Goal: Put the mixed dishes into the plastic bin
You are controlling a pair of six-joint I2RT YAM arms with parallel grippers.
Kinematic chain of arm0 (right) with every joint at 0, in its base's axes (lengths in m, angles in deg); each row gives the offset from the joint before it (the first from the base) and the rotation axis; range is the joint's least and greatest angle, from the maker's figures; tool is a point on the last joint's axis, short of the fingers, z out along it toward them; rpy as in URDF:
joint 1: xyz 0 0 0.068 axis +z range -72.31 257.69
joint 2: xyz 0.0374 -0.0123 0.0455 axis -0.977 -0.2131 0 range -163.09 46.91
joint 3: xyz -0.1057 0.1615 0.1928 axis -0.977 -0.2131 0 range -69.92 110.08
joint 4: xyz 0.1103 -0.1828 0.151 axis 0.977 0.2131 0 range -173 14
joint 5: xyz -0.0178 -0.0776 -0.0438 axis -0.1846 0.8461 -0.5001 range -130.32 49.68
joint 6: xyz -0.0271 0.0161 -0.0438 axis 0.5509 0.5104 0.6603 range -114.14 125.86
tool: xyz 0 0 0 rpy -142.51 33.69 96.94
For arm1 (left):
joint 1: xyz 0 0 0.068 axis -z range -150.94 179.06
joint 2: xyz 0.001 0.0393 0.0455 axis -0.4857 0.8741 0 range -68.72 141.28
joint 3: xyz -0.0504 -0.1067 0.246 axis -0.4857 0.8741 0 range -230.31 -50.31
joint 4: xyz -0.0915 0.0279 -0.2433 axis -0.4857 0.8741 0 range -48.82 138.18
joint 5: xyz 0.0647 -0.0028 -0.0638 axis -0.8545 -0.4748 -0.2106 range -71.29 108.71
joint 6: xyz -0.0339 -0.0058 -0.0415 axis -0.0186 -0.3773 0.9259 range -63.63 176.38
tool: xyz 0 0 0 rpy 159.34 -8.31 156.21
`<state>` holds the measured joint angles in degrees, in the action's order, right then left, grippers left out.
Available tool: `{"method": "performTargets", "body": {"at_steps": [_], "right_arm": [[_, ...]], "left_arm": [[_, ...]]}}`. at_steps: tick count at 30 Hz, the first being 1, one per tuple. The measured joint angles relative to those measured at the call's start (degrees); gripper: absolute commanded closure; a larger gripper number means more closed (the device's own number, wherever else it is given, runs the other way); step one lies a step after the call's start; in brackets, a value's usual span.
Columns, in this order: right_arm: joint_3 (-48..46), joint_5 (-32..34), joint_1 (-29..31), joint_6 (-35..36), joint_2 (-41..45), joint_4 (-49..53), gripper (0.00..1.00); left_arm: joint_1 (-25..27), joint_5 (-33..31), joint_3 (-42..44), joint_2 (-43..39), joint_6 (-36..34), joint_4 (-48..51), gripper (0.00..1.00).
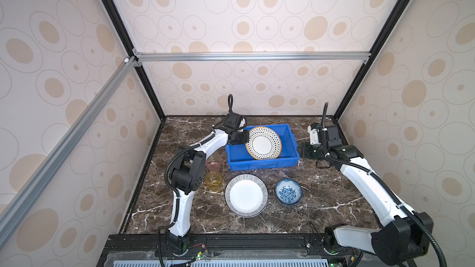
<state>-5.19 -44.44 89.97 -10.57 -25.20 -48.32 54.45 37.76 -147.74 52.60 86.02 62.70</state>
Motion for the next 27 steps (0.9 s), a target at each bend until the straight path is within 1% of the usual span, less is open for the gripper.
{"method": "performTargets", "body": {"at_steps": [12,22,27], "right_arm": [[0.0,-0.4,0.0,0.0,-0.1,-0.3,0.49],[0.0,-0.9,0.0,0.0,-1.0,-0.4,0.48],[0.0,-1.4,0.0,0.0,-1.1,-0.4,0.48]], "left_arm": [[0.5,0.4,-0.1,2.6,1.1,0.0,1.00],[1.2,0.4,-6.0,6.8,1.6,2.1,1.00],[1.5,0.0,-7.2,7.6,1.8,3.6,1.00]]}}
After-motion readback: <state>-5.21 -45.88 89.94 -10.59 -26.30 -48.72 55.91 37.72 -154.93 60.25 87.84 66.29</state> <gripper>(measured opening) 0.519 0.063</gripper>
